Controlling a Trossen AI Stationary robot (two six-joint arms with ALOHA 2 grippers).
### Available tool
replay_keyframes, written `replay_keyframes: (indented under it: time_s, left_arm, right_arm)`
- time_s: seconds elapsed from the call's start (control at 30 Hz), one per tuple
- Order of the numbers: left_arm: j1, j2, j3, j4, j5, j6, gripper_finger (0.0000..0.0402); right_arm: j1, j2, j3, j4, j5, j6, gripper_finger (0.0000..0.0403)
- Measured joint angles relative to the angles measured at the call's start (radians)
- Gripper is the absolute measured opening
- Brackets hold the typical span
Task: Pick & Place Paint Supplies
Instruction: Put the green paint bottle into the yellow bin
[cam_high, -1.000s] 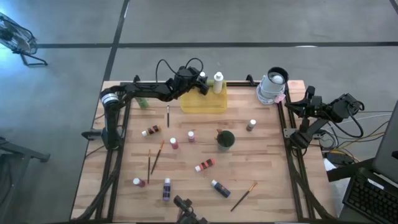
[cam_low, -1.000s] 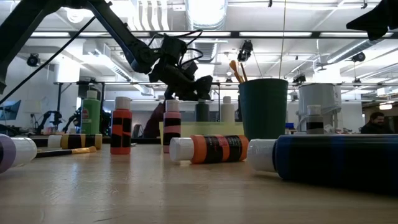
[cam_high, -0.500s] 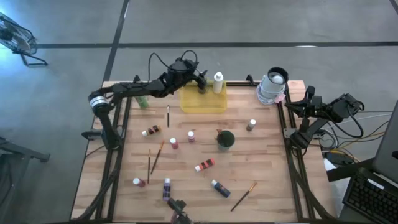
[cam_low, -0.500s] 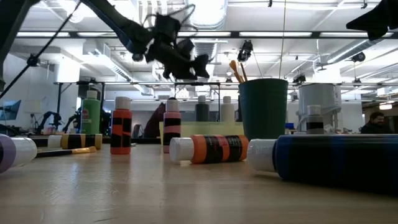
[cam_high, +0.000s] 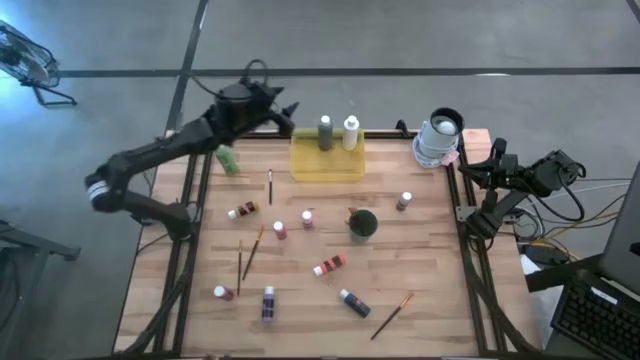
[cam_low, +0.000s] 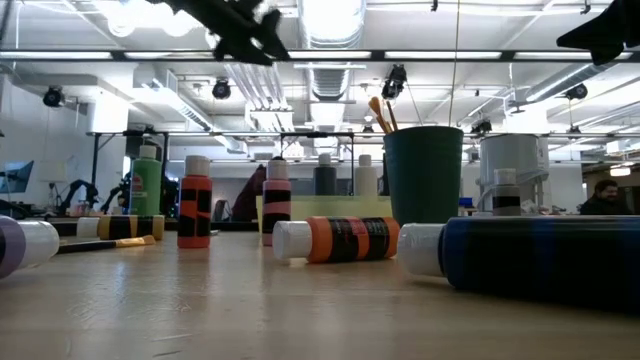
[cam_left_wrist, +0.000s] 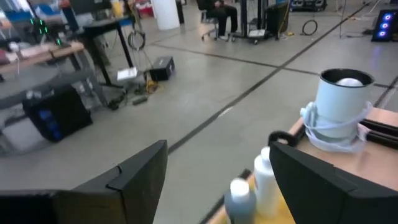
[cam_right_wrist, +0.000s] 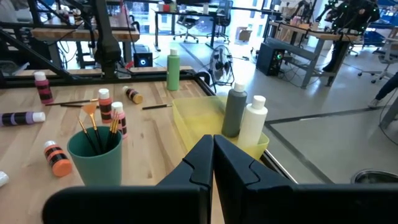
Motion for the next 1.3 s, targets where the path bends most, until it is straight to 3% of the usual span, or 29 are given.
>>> replay_keyframes:
  time_s: [0.37,0.57,0.73,0.87,1.3]
  left_arm:
    - [-0.039,-0.306,0.000,-0.582,-0.012,-0.266,0.0286]
    - [-0.109,-0.386,-0.001,-0.881,-0.196,-0.544,0.0285]
    - [-0.170,-0.365,-0.003,-1.100,-0.345,-0.752,0.0277]
    - [-0.184,-0.320,-0.024,-1.178,-0.364,-0.906,0.0271]
    - [-0.183,-0.144,-0.162,-1.233,-0.467,-1.159,0.0268]
  right_arm:
    - [0.000,0.000,0.000,0.000,-0.001,0.000,0.0008]
    - [0.000,0.000,0.000,0.000,-0.001,0.000,0.0008]
    - [0.000,0.000,0.000,0.000,-0.002,0.000,0.0008]
    - [0.000,0.000,0.000,0.000,-0.002,0.000,0.0008]
    - [0.000,0.000,0.000,0.000,-0.002,0.000,0.0008]
